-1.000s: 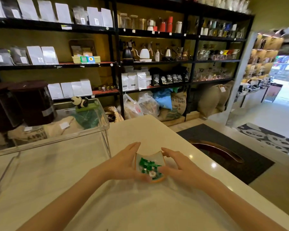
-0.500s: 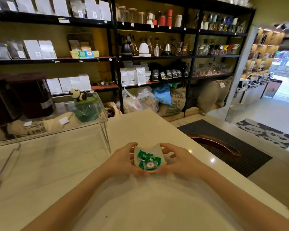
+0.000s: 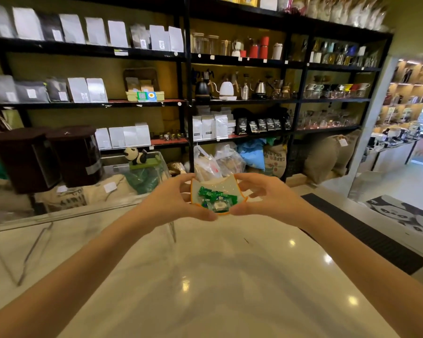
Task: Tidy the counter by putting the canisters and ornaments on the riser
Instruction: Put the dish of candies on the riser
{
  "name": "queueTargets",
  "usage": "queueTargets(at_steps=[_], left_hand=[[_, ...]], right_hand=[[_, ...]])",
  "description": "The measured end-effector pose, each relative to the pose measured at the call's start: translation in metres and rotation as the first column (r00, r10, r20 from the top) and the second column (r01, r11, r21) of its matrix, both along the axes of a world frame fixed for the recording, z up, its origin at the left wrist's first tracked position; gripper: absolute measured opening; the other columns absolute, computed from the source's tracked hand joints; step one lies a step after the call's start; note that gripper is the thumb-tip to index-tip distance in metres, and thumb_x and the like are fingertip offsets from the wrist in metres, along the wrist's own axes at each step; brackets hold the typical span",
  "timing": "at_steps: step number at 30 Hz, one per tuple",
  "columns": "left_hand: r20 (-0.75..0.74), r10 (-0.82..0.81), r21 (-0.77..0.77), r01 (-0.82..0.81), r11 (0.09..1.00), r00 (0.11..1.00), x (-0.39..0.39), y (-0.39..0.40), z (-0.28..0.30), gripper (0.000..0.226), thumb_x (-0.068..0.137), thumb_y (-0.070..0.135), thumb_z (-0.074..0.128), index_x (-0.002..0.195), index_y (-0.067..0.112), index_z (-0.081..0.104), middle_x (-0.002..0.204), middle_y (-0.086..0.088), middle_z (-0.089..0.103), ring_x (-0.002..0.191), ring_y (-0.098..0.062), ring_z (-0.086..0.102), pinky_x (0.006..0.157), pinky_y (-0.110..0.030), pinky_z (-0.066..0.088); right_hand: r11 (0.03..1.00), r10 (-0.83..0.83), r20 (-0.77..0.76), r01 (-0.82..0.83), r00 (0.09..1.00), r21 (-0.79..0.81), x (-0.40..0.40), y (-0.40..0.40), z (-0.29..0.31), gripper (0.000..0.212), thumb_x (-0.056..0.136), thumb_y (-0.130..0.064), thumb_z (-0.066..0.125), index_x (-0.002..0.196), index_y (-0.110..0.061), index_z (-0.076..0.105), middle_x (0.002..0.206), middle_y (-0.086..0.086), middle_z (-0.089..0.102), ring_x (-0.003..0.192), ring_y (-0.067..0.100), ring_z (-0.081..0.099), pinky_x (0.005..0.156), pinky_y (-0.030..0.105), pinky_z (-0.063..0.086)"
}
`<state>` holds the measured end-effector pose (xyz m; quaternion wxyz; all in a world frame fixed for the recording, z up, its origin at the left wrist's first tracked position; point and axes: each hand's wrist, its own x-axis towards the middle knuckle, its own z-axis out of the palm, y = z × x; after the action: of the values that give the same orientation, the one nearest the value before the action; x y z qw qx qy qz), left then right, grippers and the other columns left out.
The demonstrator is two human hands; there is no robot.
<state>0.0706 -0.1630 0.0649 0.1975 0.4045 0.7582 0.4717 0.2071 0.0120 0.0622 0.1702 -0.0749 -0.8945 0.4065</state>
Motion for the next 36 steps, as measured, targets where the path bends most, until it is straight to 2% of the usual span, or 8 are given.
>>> queueTargets(at_steps=[5,11,17,21,25,30,33,36], left_hand=[[0.023,0.055,0.079,-0.057,0.995,0.998,-0.019,-0.024,0.037,0.114,0.035,0.02,0.082,0.137,0.018,0.03,0.105,0.011,0.061,0.089,-0.005,0.062,0.064,-0.013,0.055],[0.036,0.173,0.151,-0.176,0.973,0.984,-0.058,-0.05,0.046,0.097,0.051,0.004,0.081,0.134,0.021,0.034,0.099,0.012,0.06,0.084,-0.003,0.062,0.06,-0.013,0.056],[0.064,0.28,0.172,-0.287,0.942,0.958,-0.092,-0.065,0.025,0.091,0.049,0.005,0.084,0.128,0.024,0.043,0.113,0.006,0.059,0.092,-0.004,0.059,0.062,-0.016,0.053],[0.11,0.276,0.158,-0.291,0.943,0.955,-0.106,-0.066,0.015,0.082,0.052,0.004,0.082,0.122,0.026,0.047,0.106,0.008,0.062,0.095,-0.01,0.062,0.057,-0.015,0.053],[0.146,0.271,0.129,-0.29,0.948,0.951,-0.116,-0.063,0.01,0.073,0.054,0.002,0.081,0.117,0.025,0.052,0.097,0.008,0.065,0.088,-0.006,0.063,0.058,-0.016,0.052],[0.13,0.278,0.074,-0.289,0.954,0.952,-0.125,-0.058,0.008,0.065,0.056,0.006,0.081,0.112,0.025,0.054,0.093,0.01,0.066,0.086,-0.004,0.063,0.067,-0.02,0.052],[0.111,0.273,0.049,-0.28,0.959,0.956,-0.129,-0.057,0.009,0.055,0.058,0.009,0.081,0.1,0.033,0.056,0.089,0.015,0.066,0.082,0.001,0.064,0.065,-0.016,0.051],[0.084,0.272,0.029,-0.275,0.961,0.959,-0.132,-0.057,0.009,0.055,0.06,0.012,0.08,0.107,0.03,0.056,0.094,0.013,0.067,0.089,-0.003,0.063,0.071,-0.018,0.05]], right_hand=[[0.998,0.058,-0.077,-0.058,0.995,0.005,-0.037,-0.014,0.026,0.052,0.062,-0.04,0.078,0.098,-0.056,0.044,0.087,-0.036,0.055,0.079,-0.021,0.054,0.061,0.005,0.045],[0.987,0.159,-0.112,-0.156,0.981,0.035,-0.097,-0.034,0.037,0.046,0.065,-0.03,0.079,0.082,-0.06,0.049,0.076,-0.049,0.058,0.079,-0.028,0.052,0.06,0.004,0.047],[0.973,0.227,-0.075,-0.223,0.971,0.062,-0.151,-0.045,0.025,0.06,0.065,-0.034,0.079,0.119,-0.04,0.053,0.084,-0.039,0.056,0.081,-0.028,0.051,0.06,0.001,0.045],[0.969,0.231,0.006,-0.23,0.973,0.086,-0.166,-0.047,0.016,0.056,0.067,-0.042,0.074,0.116,-0.048,0.048,0.091,-0.04,0.054,0.09,-0.01,0.055,0.066,0.012,0.043],[0.959,0.21,0.088,-0.223,0.974,0.177,-0.176,-0.042,0.009,0.071,0.073,-0.049,0.067,0.135,-0.028,0.04,0.137,-0.007,0.048,0.121,0.013,0.043,0.089,0.025,0.041],[0.906,0.14,0.175,-0.197,0.975,0.375,-0.177,-0.041,0.011,0.075,0.079,-0.059,0.051,0.142,-0.029,0.024,0.154,0.001,0.02,0.138,0.02,0.021,0.108,0.036,0.028],[0.875,0.11,0.191,-0.186,0.975,0.447,-0.177,-0.043,0.012,0.074,0.081,-0.062,0.045,0.143,-0.029,0.021,0.156,0.0,0.012,0.141,0.021,0.015,0.109,0.039,0.027],[0.87,0.111,0.193,-0.189,0.975,0.456,-0.178,-0.046,0.012,0.074,0.083,-0.059,0.043,0.144,-0.026,0.017,0.156,0.001,0.011,0.141,0.021,0.015,0.109,0.037,0.028]])
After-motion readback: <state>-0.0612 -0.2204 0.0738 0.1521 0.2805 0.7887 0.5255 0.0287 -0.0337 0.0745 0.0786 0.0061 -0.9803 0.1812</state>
